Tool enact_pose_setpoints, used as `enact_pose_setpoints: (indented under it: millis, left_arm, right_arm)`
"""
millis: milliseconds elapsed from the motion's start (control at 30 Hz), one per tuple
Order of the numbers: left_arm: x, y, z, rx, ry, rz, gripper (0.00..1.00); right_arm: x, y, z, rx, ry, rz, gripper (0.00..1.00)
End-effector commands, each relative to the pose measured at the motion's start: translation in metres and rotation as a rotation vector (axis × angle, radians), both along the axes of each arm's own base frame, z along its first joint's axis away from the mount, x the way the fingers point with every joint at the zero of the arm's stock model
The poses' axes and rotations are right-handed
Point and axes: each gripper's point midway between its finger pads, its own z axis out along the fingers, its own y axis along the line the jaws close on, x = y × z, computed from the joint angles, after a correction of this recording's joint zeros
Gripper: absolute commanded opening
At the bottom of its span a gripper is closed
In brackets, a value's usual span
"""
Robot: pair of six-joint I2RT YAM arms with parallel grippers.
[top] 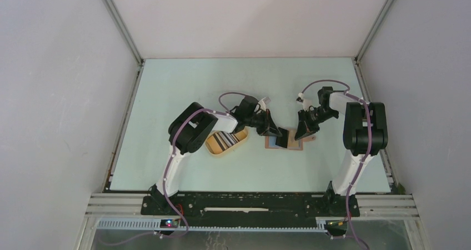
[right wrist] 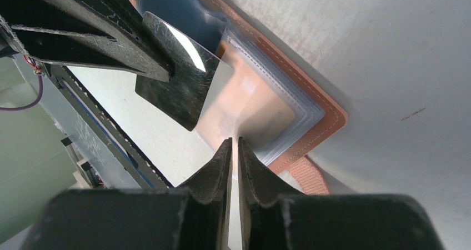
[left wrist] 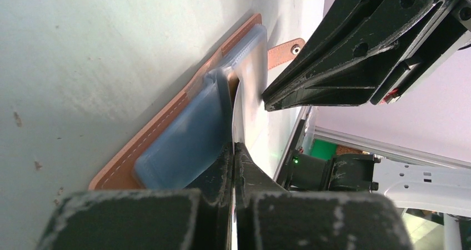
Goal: Put the credit cards into the card holder
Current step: Insert the credit card into the card holder.
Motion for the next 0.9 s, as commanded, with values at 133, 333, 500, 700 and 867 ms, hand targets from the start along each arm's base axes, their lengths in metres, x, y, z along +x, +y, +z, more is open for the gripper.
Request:
enact_pose_setpoints:
  millis: [133, 333, 500, 700, 867]
  left_arm:
    - [0.014, -0.008, -0.004, 0.024, -0.101, 0.013, 0.01]
    - [0.016, -0.012, -0.003, 0.027, -0.135, 0.014, 0.0]
    - [0.015, -0.014, -0.003, 0.029, -0.145, 0.027, 0.0]
    - [0.012, -0.019, -0.005, 0.021, -0.142, 0.036, 0.0]
    - [0.005, -0.022, -0.006, 0.021, -0.13, 0.03, 0.0]
  right_arm:
    - [0.009, -0.01, -0.01, -0.06, -0.029, 0.012, 0.16]
    - [0.01, -0.01, -0.009, -0.06, -0.031, 0.011, 0.16]
    - [0.009, -0.01, -0.01, -0.06, -0.031, 0.012, 0.16]
    - [0.009, -0.009, -0.009, -0.058, -0.03, 0.012, 0.16]
    - [0.009, -0.01, -0.009, -0.058, -0.028, 0.01, 0.16]
